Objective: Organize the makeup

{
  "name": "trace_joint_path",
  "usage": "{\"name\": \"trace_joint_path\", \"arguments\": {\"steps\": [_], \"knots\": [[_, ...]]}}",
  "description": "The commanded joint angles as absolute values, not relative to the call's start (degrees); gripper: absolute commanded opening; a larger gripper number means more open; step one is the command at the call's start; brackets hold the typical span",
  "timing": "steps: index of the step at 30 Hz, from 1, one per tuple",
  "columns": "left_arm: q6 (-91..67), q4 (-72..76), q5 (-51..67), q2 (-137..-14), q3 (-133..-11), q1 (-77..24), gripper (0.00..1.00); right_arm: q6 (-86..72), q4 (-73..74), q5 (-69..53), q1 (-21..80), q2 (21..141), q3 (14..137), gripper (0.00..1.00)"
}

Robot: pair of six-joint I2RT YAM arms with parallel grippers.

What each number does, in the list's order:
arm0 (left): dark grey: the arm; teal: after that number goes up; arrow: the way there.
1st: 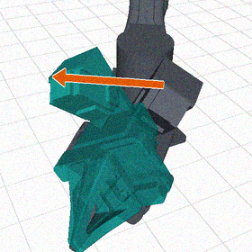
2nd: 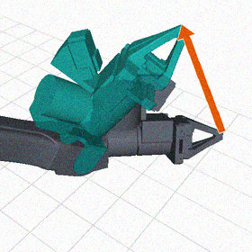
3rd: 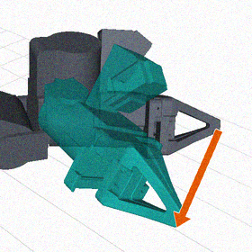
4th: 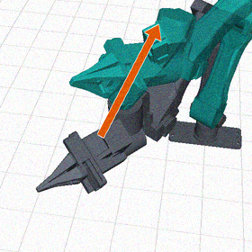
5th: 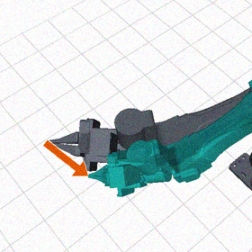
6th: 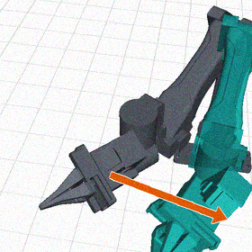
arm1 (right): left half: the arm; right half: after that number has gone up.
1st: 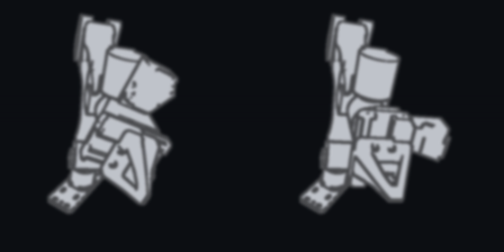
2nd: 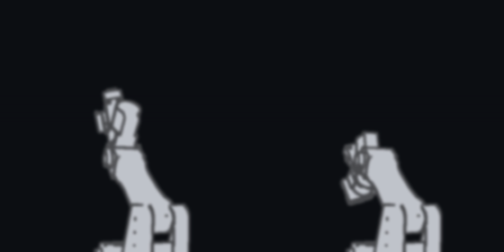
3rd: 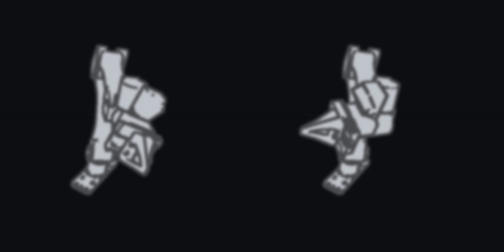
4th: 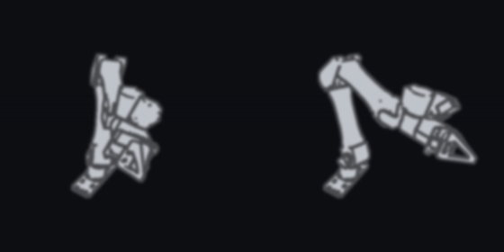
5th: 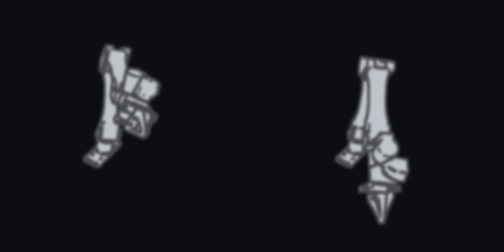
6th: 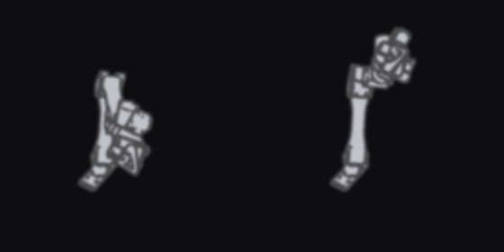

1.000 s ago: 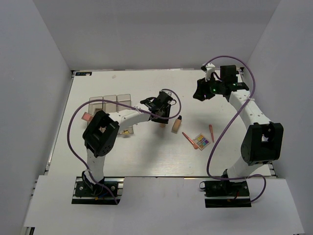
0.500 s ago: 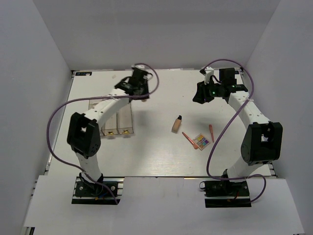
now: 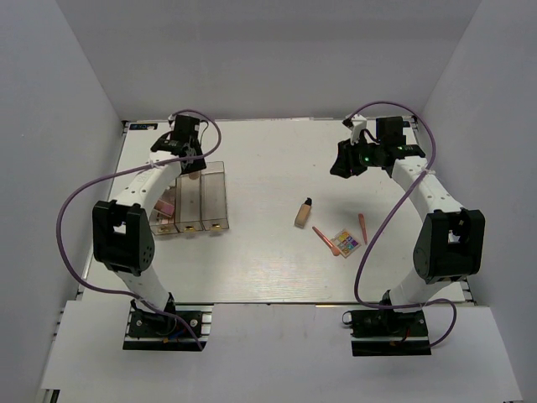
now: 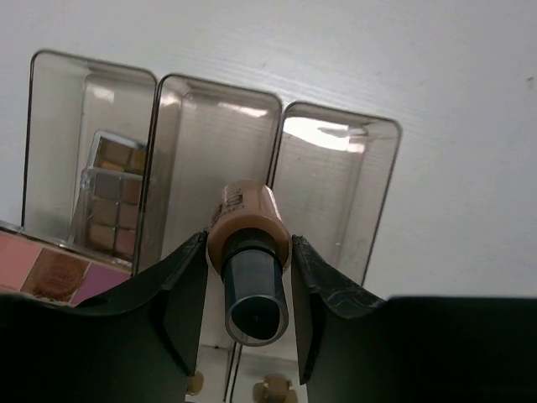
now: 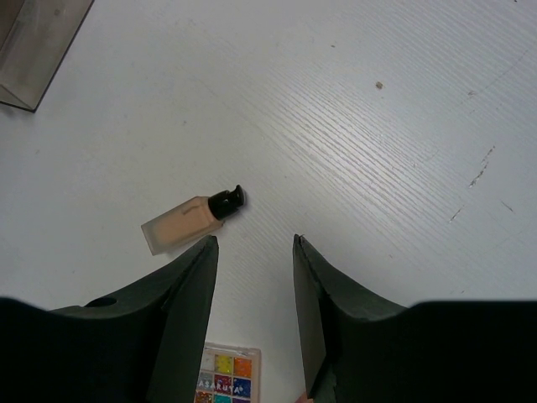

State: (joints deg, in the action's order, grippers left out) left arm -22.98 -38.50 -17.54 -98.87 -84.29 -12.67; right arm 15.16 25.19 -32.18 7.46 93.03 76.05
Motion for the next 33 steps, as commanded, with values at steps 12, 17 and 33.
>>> {"name": "trace_joint_path", "arguments": {"steps": [12, 17, 33], "knots": [[-20.65, -36.3, -16.97, -99.75, -79.01, -8.26, 0.49, 14.59, 24.34, -33.4, 7.12, 91.23, 76.11, 0.48], [-20.92, -36.39, -16.44, -101.86, -79.89, -8.26, 0.59, 14.68, 24.35, -33.31, 7.21, 91.06, 76.02, 0.48], [-19.6, -32.18, -5.31, -89.5, -83.51, -9.58, 0.61, 15.03, 24.26, -33.48, 7.12, 90.79, 74.88, 0.49]]}}
